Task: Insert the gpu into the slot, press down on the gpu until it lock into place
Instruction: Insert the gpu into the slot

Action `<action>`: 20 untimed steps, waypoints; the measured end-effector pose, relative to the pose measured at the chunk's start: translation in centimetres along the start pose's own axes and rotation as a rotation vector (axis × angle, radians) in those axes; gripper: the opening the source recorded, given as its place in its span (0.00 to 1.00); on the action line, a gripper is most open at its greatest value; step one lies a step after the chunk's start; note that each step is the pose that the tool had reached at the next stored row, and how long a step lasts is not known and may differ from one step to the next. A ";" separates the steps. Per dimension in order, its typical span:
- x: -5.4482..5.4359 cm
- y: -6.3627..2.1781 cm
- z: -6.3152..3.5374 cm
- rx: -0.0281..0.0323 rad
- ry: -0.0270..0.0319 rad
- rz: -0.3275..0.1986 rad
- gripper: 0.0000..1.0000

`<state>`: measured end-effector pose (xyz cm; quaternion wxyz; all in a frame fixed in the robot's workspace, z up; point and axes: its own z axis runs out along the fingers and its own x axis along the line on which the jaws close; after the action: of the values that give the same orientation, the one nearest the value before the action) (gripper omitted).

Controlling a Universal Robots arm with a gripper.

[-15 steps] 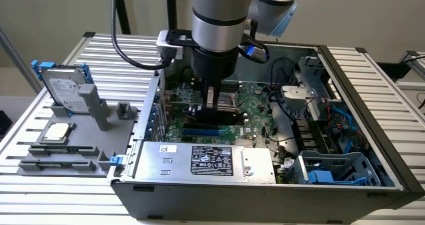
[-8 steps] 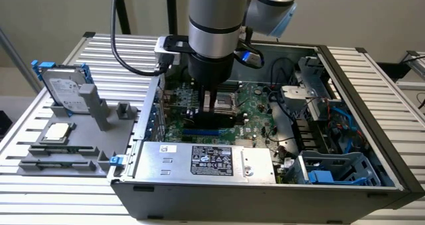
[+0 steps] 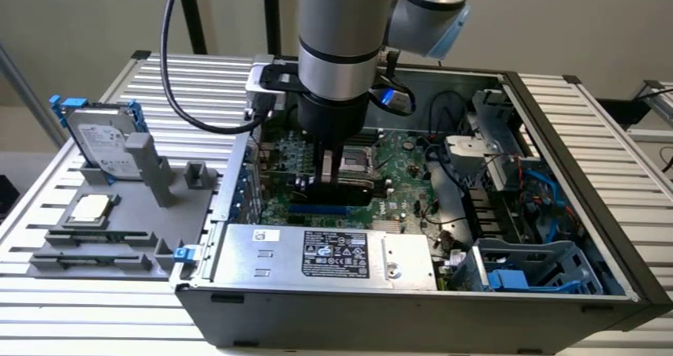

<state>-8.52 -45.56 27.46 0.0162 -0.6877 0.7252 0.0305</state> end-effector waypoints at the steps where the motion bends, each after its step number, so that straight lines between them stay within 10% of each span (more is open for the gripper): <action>1: 0.0 0.00 0.01 0.0001 -0.0002 0.000 0.26; 20: 0.0 -0.08 0.16 -0.0020 0.0098 -0.013 0.26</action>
<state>-8.45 -45.53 27.30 0.0122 -0.6926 0.7207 0.0277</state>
